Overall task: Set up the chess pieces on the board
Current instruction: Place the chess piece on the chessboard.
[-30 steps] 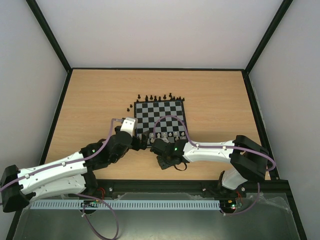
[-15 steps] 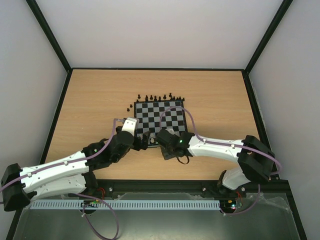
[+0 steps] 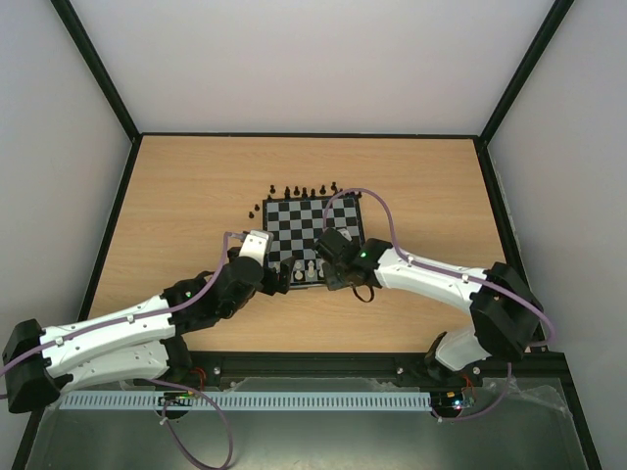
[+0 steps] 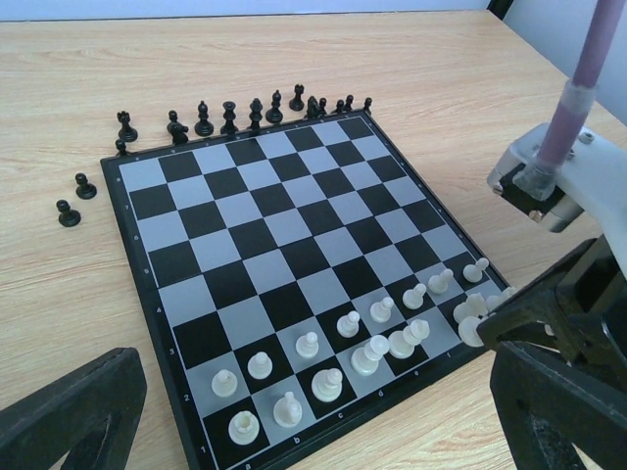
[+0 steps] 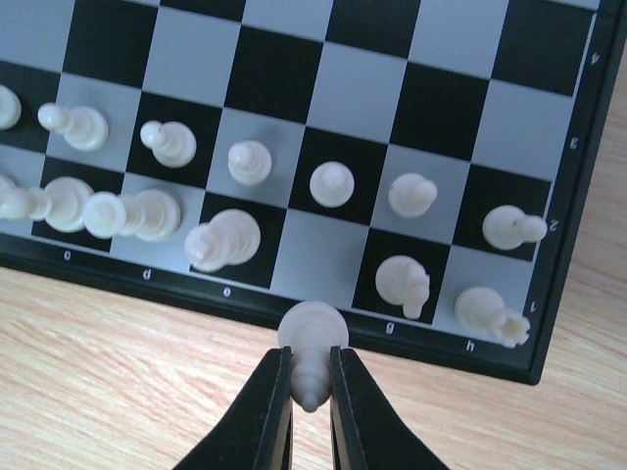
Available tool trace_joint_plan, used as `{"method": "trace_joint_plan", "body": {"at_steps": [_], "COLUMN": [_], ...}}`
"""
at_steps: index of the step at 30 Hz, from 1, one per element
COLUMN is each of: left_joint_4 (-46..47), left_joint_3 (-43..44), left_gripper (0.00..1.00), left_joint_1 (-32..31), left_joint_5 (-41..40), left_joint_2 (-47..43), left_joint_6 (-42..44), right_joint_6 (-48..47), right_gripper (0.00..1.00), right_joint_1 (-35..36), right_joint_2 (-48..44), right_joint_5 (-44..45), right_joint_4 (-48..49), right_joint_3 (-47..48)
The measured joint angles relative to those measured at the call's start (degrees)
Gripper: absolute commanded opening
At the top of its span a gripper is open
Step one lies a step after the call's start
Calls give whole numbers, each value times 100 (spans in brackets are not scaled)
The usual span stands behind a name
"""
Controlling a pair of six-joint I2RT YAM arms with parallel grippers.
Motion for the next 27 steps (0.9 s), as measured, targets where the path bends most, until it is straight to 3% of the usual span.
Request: {"method": "trace_joint_plan", "body": {"at_steps": [27], "left_joint_4": [7], "left_joint_3": [0], "left_gripper": [99], "left_joint_1": [0], "left_joint_5": [0], "left_joint_2": [9], "left_joint_6": [0], "right_joint_6": [-365], "right_gripper": [12], "right_joint_1": [-286], "right_joint_2": [955], "right_joint_5": [-46], "right_joint_4": [103], "right_joint_3": [326]}}
